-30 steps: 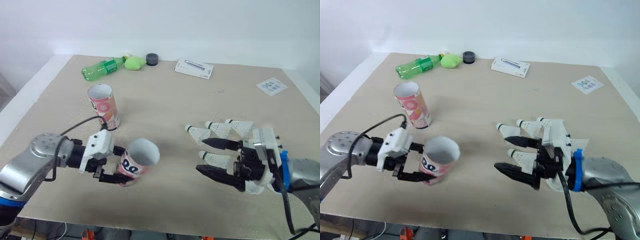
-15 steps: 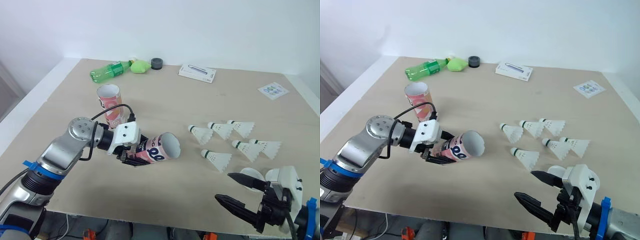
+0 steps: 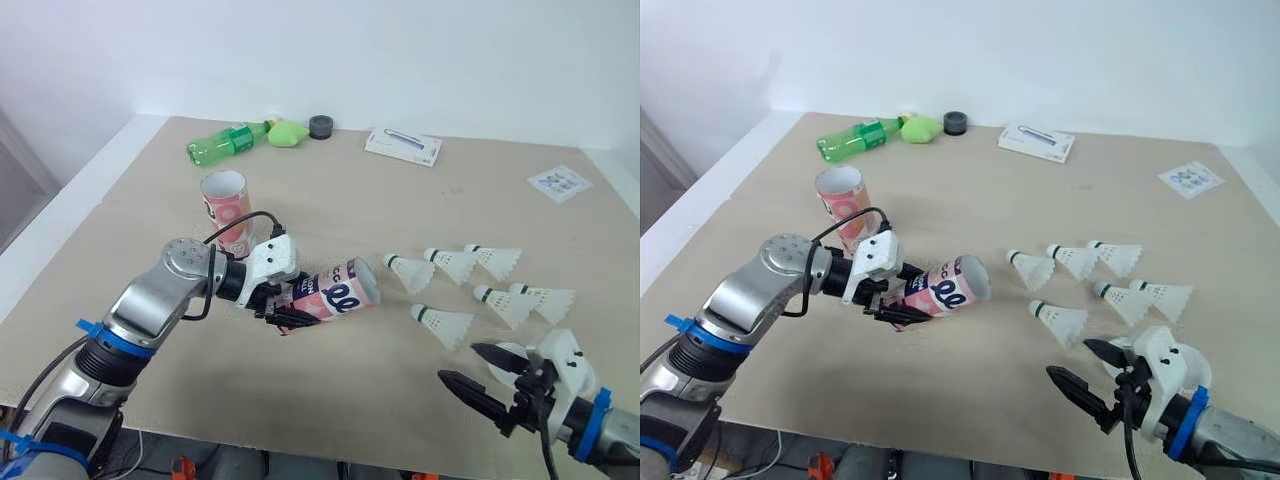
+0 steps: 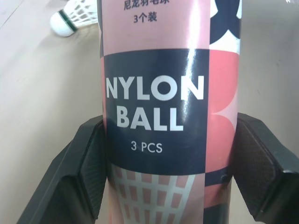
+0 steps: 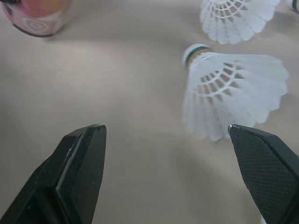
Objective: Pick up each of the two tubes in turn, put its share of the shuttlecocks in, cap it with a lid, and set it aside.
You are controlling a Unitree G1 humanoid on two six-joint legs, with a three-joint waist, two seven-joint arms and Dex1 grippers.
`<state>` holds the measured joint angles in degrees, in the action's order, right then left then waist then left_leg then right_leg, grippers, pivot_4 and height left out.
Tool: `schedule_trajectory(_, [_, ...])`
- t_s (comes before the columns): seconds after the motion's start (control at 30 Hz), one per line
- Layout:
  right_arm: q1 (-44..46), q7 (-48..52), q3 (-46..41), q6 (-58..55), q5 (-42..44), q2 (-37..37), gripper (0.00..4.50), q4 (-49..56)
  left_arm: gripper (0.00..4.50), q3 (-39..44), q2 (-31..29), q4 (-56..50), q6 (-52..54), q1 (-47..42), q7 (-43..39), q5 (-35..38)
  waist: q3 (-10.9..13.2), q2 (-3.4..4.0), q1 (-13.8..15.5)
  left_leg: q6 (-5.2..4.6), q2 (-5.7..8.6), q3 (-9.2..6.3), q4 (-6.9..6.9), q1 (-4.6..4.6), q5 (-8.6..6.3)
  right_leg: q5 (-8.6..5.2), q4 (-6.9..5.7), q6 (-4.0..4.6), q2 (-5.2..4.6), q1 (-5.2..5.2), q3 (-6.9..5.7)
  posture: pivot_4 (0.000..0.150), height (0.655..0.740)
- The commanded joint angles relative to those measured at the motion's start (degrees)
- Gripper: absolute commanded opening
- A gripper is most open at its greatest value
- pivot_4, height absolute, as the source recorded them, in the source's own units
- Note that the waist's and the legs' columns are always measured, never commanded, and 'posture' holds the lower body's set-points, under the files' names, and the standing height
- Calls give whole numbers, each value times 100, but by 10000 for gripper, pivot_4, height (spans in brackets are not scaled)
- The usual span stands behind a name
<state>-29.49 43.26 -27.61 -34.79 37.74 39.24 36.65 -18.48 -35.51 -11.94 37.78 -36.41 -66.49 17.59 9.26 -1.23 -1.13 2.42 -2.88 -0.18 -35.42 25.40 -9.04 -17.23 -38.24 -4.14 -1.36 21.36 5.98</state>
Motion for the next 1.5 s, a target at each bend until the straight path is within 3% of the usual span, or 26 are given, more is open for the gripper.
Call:
schedule_trajectory(0.03, [110,96,80,163,-106,43,45000,-176,32360,47,-120,-178,43,-106,63,-50,1,2,0,-1,2,-5,2,3,-1,-1,0,-1,0,1,-4,1500,7203])
schedule_trajectory(0.23, [93,220,98,162,2,28,45000,-162,32360,416,-126,-600,171,-222,56,396,7,-2,-7,-1,2,-18,5,6,-2,-17,-1,-18,3,0,-15,1500,7203])
schedule_trajectory(0.47, [104,264,80,152,3,41,45000,-205,32360,949,-47,-672,-463,164,-152,915,7,-3,-8,-1,2,-19,1,5,-1,-14,-1,-18,2,-3,-17,1500,7203])
schedule_trajectory(0.8, [295,165,147,85,-37,57,45000,-249,32360,1190,942,1059,-3195,931,-775,849,8,-5,-9,-1,2,-17,-8,2,-1,-8,-1,-15,1,-10,-15,1500,7203])
schedule_trajectory(1.07, [225,158,75,28,4,52,45000,-145,32360,1213,1476,2139,-3620,786,-917,876,7,-4,-9,-3,2,-18,-11,2,1,-1,-2,-24,3,-11,-15,1500,7203])
schedule_trajectory(1.5, [343,168,85,7,2,112,45000,-144,32360,1212,711,2698,-3594,1168,-1637,658,-1,3,-34,-2,-9,-18,-6,-14,1,2,-4,-12,13,-16,-15,1500,7203])
